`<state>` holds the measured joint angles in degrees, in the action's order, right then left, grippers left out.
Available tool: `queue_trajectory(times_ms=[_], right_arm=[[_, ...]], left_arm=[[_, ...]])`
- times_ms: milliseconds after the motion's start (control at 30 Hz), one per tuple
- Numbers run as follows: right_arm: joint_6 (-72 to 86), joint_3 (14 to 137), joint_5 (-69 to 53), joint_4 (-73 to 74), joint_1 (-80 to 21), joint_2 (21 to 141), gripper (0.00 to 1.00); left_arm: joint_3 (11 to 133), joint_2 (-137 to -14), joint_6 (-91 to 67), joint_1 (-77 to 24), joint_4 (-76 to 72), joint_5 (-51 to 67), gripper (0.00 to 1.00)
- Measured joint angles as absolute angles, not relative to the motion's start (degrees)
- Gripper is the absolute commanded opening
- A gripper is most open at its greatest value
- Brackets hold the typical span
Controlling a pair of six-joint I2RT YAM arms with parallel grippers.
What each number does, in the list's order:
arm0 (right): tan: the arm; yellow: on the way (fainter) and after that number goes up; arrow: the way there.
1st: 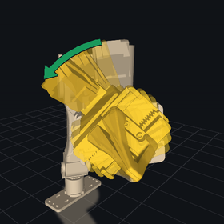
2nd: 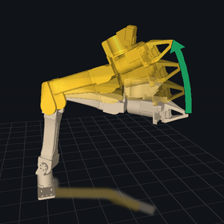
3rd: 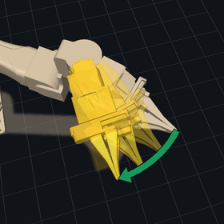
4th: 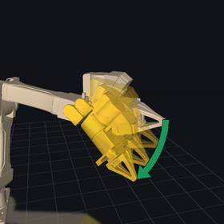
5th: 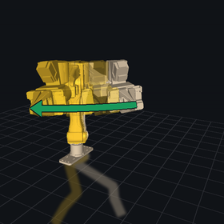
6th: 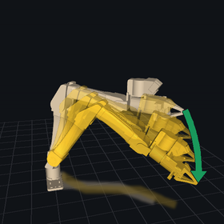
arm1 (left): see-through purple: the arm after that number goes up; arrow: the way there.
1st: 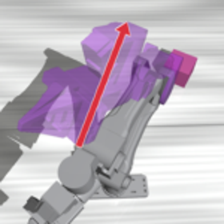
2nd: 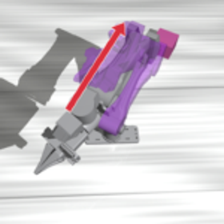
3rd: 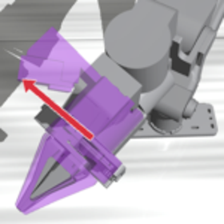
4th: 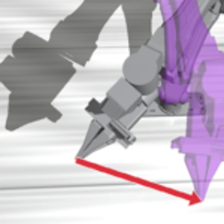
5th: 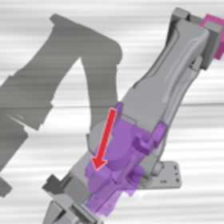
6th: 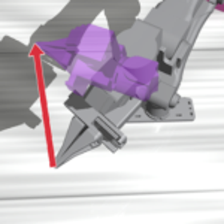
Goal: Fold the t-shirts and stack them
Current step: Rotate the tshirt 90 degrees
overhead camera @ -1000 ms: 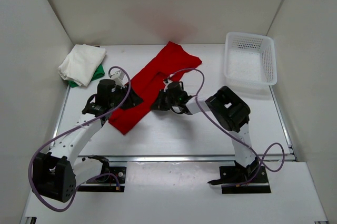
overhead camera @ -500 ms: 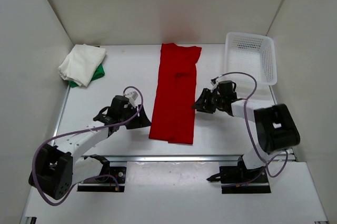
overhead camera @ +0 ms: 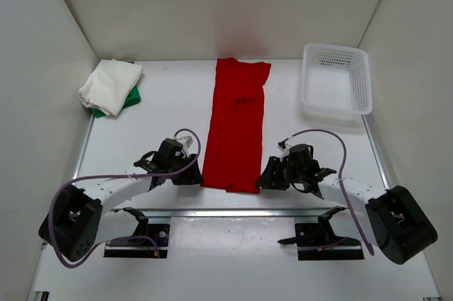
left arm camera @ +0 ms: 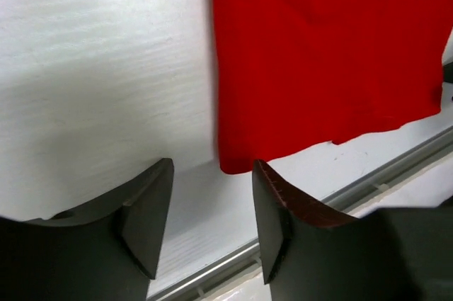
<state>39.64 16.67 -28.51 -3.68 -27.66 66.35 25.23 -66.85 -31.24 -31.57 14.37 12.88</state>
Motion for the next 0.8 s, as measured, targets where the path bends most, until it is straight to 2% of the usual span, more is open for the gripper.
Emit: queue_trajectory(times_ms=[100,167,233,300,333,400,533,800], right_arm=[[42.19,15.03,-28.88,-6.20,-29.19,65.87,0.39],[43.48,14.57,-28.95,-7.11,-30.04,66.06,0.31],[44.18,14.28,-28.71,-7.42,-30.89,66.46,0.23],[44.84,13.82,-28.51,-7.51,-31.16,66.67,0.11],[45.01,13.54,-28.32,-7.57,-31.11,66.67,0.08],[45.45,13.04,-28.23,-7.57,-31.03,66.67,0.00],[45.76,12.64,-27.79,-6.79,-31.20,65.54,0.00],[47.37,11.90,-25.32,4.45,-37.80,53.80,0.00]], left_arm=[[25.04,-68.05,-31.73,-32.60,12.75,12.88,0.52],[24.93,-68.99,-32.10,-33.06,11.03,13.08,0.50],[24.91,-69.73,-32.42,-33.50,9.76,13.13,0.40],[24.82,-70.63,-32.77,-33.65,8.69,13.17,0.30],[24.80,-70.98,-32.73,-33.65,8.45,13.23,0.22],[24.80,-71.48,-32.84,-33.71,8.54,13.26,0.13],[24.80,-70.85,-32.49,-34.35,9.54,12.86,0.00],[22.61,-57.43,-34.44,-36.91,19.31,14.41,0.00]])
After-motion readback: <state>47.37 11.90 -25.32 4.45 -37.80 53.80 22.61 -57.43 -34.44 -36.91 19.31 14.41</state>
